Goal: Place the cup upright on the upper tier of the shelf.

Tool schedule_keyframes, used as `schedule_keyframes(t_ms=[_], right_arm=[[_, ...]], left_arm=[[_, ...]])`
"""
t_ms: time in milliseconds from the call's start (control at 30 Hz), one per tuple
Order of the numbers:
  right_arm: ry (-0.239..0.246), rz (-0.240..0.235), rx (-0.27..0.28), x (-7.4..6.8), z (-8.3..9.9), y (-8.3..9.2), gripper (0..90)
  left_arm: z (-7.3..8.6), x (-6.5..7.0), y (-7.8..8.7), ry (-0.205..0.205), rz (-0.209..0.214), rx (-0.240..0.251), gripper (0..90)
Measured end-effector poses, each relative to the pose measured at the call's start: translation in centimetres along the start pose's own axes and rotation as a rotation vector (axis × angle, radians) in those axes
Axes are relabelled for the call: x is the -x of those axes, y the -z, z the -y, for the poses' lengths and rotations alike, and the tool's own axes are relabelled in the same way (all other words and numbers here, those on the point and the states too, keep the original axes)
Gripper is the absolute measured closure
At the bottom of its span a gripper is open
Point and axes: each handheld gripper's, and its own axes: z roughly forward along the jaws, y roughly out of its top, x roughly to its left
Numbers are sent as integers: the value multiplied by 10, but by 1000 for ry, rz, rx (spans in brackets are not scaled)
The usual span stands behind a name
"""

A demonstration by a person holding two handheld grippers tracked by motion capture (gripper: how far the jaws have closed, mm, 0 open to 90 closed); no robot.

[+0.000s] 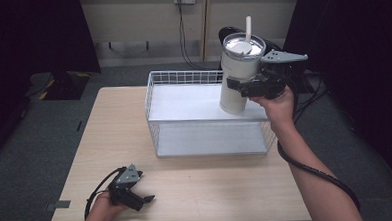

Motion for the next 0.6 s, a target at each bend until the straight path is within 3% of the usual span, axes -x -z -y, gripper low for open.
schedule_keyframes(t_ms=[600], right_arm=[[14,7,3,-1,2,1,89]], left_arm=[[0,0,0,3,-4,2,26]])
